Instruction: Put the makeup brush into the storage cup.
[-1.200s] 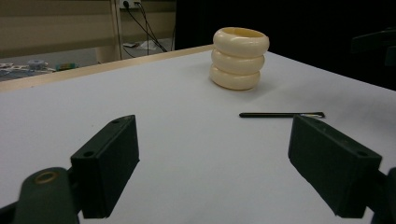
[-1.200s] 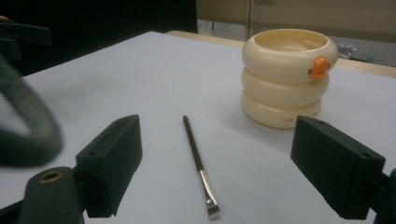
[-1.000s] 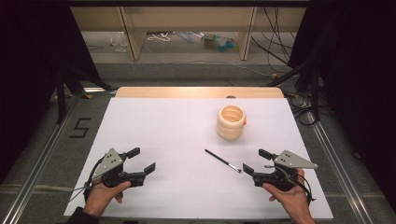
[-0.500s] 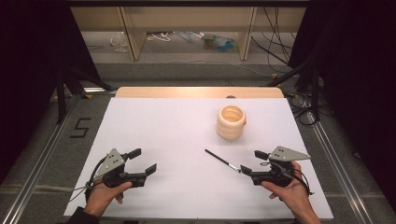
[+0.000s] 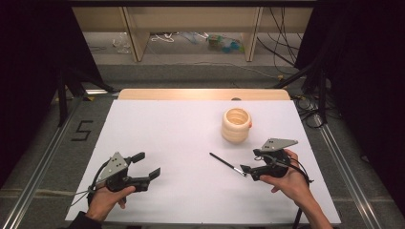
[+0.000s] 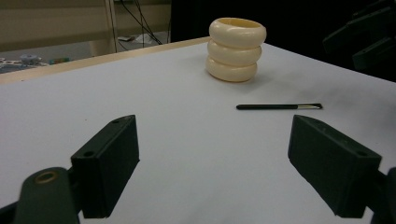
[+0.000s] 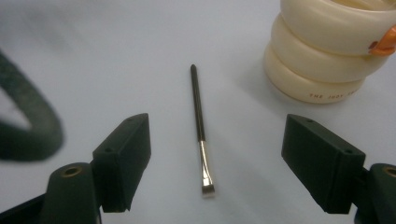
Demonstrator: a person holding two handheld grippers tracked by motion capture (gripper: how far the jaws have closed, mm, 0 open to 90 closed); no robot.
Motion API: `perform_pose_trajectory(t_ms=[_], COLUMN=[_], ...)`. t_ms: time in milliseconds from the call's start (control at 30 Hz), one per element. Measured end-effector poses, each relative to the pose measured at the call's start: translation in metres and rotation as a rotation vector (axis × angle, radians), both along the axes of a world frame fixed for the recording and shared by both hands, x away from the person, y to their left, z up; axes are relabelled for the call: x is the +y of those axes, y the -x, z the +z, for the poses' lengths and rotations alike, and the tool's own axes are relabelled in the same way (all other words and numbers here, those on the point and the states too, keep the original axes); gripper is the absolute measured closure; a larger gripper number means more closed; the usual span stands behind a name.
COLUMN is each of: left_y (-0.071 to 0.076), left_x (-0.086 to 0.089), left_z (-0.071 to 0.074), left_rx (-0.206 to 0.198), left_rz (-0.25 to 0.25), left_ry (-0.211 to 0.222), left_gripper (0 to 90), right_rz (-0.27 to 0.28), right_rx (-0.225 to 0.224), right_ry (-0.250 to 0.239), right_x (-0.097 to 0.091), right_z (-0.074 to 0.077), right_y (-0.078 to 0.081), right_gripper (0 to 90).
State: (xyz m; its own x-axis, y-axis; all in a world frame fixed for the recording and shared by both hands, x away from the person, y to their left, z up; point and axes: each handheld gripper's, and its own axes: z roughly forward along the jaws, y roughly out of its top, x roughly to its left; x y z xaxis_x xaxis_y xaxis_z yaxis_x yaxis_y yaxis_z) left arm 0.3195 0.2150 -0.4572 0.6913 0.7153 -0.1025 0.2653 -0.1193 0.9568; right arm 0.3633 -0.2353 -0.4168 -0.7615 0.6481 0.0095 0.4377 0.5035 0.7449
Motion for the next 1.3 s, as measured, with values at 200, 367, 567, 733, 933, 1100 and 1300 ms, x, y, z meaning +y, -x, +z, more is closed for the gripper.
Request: perform_pose_trajectory(t_ms=[200, 367, 567, 733, 933, 1100, 1300], left_y=[-0.001, -0.001, -0.002, -0.002, -0.002, -0.002, -0.003], left_x=[-0.001, -0.001, -0.001, -0.001, -0.002, -0.002, -0.001], left_z=[-0.001, -0.001, -0.001, -0.002, -0.002, -0.002, -0.001], left_rx=[0.010, 0.007, 0.007, 0.009, 0.003, 0.010, 0.000], left_rz=[0.001, -0.005, -0.012, -0.006, -0.014, -0.011, -0.018], left_ry=[-0.001, -0.004, -0.012, 0.000, -0.010, -0.004, -0.015], left_gripper=[16.4, 16.5, 16.5, 16.7, 16.7, 16.8, 16.9], right_rz=[0.014, 0.043, 0.071, 0.096, 0.122, 0.165, 0.174], right_rx=[0.053, 0.114, 0.143, 0.189, 0.240, 0.263, 0.302], right_ry=[0.065, 0.155, 0.232, 0.288, 0.368, 0.418, 0.464], right_x=[0.012, 0.025, 0.039, 0.050, 0.065, 0.076, 0.082], right_z=[0.003, 0.001, -0.001, -0.007, -0.014, -0.016, -0.021], right_y=[-0.012, -0.024, -0.035, -0.044, -0.053, -0.059, -0.064], right_gripper=[26.3, 27.8, 30.1, 31.8, 37.8, 44.4, 46.9])
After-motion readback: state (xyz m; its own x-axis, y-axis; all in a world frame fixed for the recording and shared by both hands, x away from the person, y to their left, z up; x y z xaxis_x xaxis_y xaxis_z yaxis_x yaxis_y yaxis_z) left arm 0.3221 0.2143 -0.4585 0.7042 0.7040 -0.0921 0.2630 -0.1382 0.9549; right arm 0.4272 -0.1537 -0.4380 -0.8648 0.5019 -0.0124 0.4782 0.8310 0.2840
